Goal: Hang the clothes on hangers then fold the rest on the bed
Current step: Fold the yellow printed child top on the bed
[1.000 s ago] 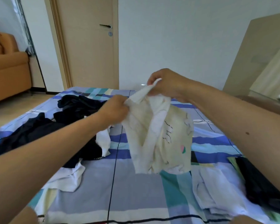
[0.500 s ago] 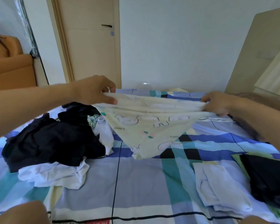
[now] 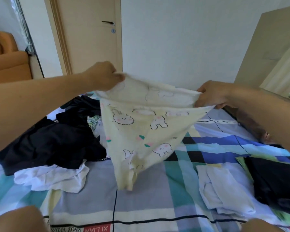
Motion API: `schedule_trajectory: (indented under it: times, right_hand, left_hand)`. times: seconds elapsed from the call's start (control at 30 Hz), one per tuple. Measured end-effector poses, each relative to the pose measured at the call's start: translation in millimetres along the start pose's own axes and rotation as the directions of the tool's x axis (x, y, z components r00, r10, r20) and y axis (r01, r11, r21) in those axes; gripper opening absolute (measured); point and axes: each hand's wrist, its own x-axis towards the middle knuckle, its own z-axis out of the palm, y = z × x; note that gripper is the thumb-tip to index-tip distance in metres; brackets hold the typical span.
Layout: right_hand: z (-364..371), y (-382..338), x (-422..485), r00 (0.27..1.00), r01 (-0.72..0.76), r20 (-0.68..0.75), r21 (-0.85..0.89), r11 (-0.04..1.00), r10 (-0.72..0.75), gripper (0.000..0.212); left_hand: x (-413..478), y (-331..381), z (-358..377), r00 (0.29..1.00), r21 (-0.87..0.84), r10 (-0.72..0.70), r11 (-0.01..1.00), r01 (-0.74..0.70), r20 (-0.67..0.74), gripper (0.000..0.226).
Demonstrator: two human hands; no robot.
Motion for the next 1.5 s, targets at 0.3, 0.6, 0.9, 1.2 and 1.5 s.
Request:
schedule_trajectory:
  times: [0.3,0.6,0.9,1.2,1.5]
  right_hand:
    - [-1,-67,-12,0.908,0.409,-0.214,0.263,0.874,-0.361,0.023]
    - [4,-44,7,0.915,0.249,-0.306,-0.082,0.965,-0.262,0.026]
    - [8,-12,13,0.965,0.099,-0.239,0.714,0.693,0.109,0.026]
    - [0,-15,8,0.92,0.382,-0.305,0.547,0.745,-0.248,0.013]
    - [78,-79,-12,0.878,0.368,-0.026,0.675,0.64,-0.478,0.072]
  left_hand:
    - [-13,75,1,0.897,-0.233,0.388,0.912,-0.339,0.214,0.086]
    - [1,83,-8,0.923,-0.117,0.372,0.917,-0.382,-0.097,0.021]
    - [-3,54,-18,0.947,0.035,0.297,0.955,-0.295,-0.118,0.022]
    - [-3,38,-52,0.99,-0.198,0.014,0.979,-0.042,-0.142,0.023]
    - [-19,65,-45,0.967,-0.287,0.196,0.947,-0.143,0.165,0.03]
